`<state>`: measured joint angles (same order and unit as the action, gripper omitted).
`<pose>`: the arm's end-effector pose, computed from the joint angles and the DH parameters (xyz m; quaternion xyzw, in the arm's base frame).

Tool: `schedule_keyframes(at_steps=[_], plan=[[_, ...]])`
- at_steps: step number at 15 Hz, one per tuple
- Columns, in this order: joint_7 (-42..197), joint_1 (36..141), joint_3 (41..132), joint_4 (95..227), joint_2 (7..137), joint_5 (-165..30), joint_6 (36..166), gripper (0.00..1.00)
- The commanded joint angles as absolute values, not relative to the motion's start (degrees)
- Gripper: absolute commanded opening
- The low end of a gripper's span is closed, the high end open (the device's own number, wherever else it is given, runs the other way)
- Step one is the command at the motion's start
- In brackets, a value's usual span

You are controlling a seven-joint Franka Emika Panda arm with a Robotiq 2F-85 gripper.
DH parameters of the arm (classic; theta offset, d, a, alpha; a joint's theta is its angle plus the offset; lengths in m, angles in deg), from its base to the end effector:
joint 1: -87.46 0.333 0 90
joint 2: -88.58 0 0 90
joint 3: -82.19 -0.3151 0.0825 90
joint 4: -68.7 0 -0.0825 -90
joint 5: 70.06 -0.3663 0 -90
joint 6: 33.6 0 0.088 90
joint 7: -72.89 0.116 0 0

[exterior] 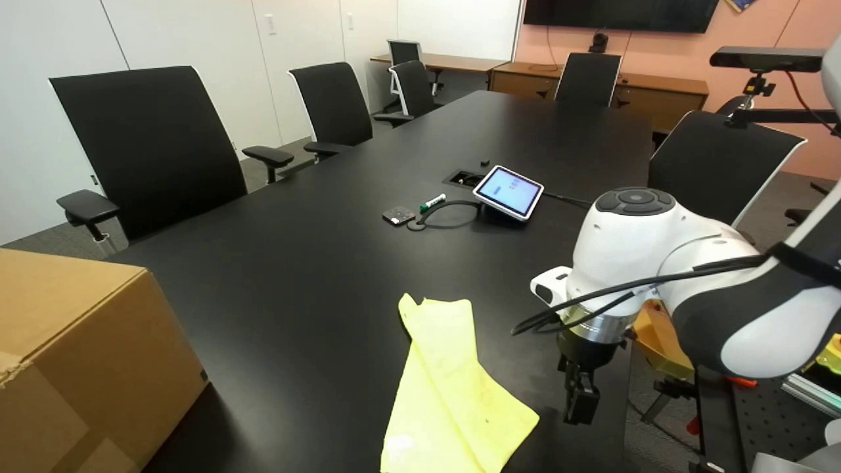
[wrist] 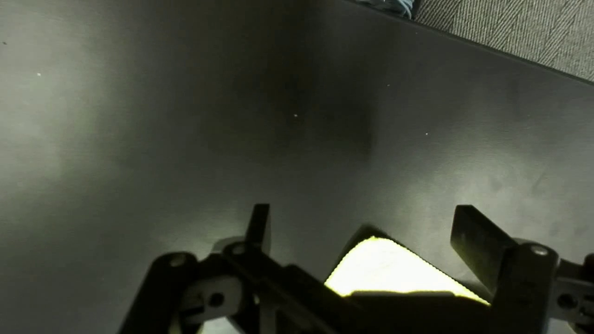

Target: Fold the cloth on the table

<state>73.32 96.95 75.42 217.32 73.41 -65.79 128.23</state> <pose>0.4087 0.1263 0.1688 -0.9851 -0.1711 0.0161 0.0021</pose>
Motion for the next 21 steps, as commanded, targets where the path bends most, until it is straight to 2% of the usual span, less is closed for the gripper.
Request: schedule_keyframes(at_steps=[1,10,21], plan=[[75.55,98.21,75.24,219.31,73.97,-65.49,133.76,1.0],[79.11,101.35,76.44,216.11,70.42,-64.57,137.05,1.0],[78.03,101.73,72.82,211.34,65.01,-67.75,138.27,1.0]])
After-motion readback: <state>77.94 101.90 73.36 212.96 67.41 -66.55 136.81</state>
